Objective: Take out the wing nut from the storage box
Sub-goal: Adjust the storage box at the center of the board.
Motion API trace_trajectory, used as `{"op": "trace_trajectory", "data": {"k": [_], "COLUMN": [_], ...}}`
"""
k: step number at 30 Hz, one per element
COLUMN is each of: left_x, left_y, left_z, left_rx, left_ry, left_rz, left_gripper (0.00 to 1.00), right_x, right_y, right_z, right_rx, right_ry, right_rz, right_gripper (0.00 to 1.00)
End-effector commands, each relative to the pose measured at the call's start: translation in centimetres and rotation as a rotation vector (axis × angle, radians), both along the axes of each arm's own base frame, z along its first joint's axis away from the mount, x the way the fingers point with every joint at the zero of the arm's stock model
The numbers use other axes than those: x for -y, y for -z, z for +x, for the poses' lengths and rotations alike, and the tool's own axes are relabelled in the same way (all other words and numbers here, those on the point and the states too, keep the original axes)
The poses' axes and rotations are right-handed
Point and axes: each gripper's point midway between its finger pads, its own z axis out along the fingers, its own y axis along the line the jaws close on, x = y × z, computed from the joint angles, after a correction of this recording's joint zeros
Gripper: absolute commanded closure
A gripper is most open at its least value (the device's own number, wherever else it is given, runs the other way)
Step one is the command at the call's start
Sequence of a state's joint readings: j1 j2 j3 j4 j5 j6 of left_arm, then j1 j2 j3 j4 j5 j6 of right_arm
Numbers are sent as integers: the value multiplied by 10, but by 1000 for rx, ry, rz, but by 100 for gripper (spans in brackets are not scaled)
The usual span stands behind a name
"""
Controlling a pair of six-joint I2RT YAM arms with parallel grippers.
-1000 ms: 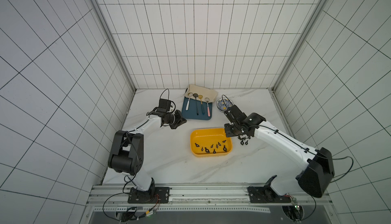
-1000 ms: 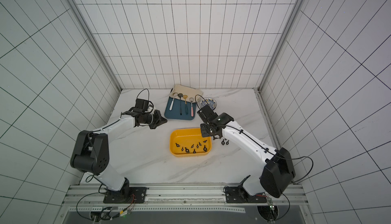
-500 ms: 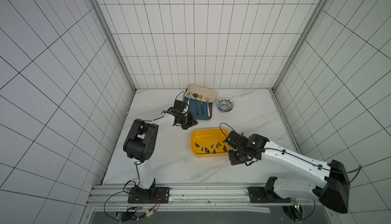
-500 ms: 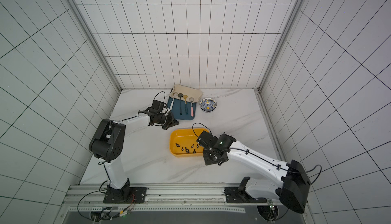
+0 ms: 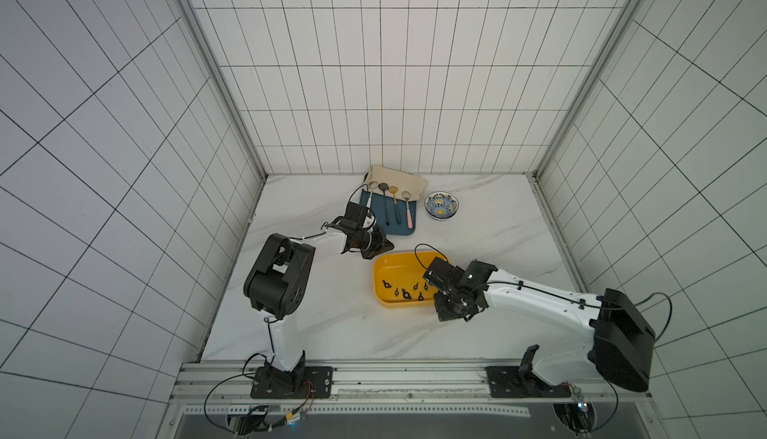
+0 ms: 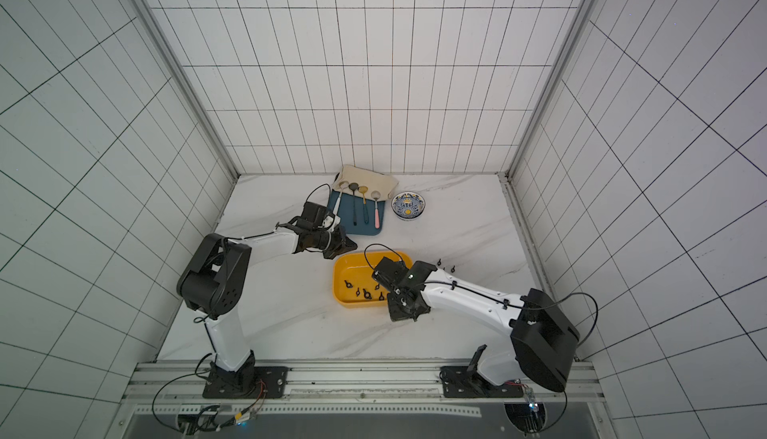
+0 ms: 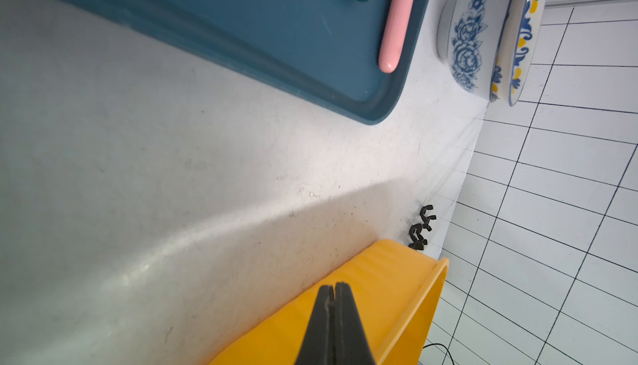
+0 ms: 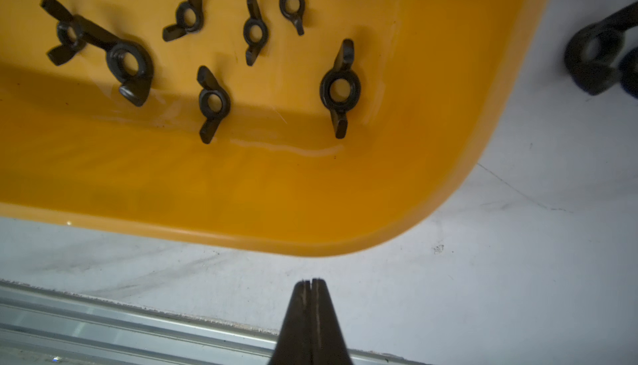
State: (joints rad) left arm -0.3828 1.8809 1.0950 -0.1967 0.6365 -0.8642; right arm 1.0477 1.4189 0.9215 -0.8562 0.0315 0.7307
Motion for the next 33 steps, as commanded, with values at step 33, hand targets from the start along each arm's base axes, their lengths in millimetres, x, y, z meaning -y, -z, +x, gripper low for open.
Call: {"op": "trace_trajectory", "data": {"k": [33], "left_x": [-35], "left_y": [53], "left_z": [-127], "left_rx": [-116], "left_ry": [6], "left_rz": [93], "left_gripper": [100], "right_x": [24], "right_y": [21], "right_z": [85], "right_rx": [24], "right_ry": [40], "right_rz": [-134], "right_gripper": [100]}}
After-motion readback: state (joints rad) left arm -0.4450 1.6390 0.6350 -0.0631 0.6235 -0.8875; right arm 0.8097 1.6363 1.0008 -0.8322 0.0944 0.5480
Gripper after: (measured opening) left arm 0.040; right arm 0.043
